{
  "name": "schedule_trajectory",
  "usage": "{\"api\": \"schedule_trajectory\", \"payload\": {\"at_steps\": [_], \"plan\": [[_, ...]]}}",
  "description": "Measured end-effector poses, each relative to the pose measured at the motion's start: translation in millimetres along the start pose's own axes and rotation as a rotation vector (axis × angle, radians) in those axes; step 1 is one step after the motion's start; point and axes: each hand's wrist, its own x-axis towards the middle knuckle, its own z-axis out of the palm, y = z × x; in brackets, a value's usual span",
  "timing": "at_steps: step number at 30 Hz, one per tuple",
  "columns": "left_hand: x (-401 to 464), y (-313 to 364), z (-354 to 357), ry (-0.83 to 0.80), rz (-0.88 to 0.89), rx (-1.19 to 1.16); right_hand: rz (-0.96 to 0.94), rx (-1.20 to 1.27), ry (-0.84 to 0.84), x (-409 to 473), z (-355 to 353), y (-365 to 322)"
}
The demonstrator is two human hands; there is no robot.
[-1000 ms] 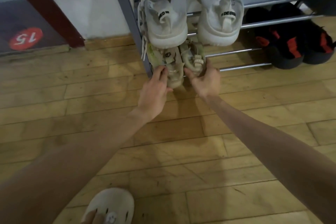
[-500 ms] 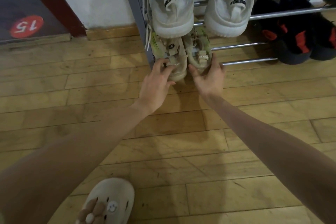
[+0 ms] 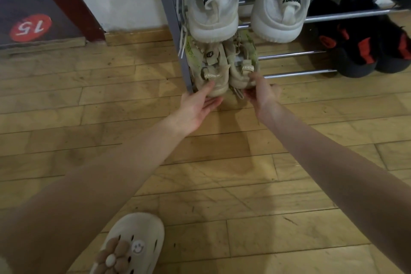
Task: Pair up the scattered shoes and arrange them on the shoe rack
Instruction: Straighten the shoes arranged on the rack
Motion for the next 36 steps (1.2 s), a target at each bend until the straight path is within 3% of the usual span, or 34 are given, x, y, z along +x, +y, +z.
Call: {"api": "schedule_trajectory", "payload": {"at_steps": [6, 18, 30, 36], "plan": [[3.9, -3.8, 10.2, 0.105, 0.064, -0.023, -0.011, 0.032, -0.021, -8.6, -1.3, -6.5], [1.8, 3.1, 20.0, 0.101, 0.127, 0.027, -0.088, 0.075, 0.002, -9.8, 2.5, -17.5], [21.3, 22.0, 20.4, 0.219, 0.036, 0.058, -0.020, 0.048, -0.065, 9.8, 7.3, -2.8], [17.8, 20.2, 16.7, 0.198, -0.019, 0.062, -0.061, -0.045, -0.080, 14.3, 6.0, 2.3]]}}
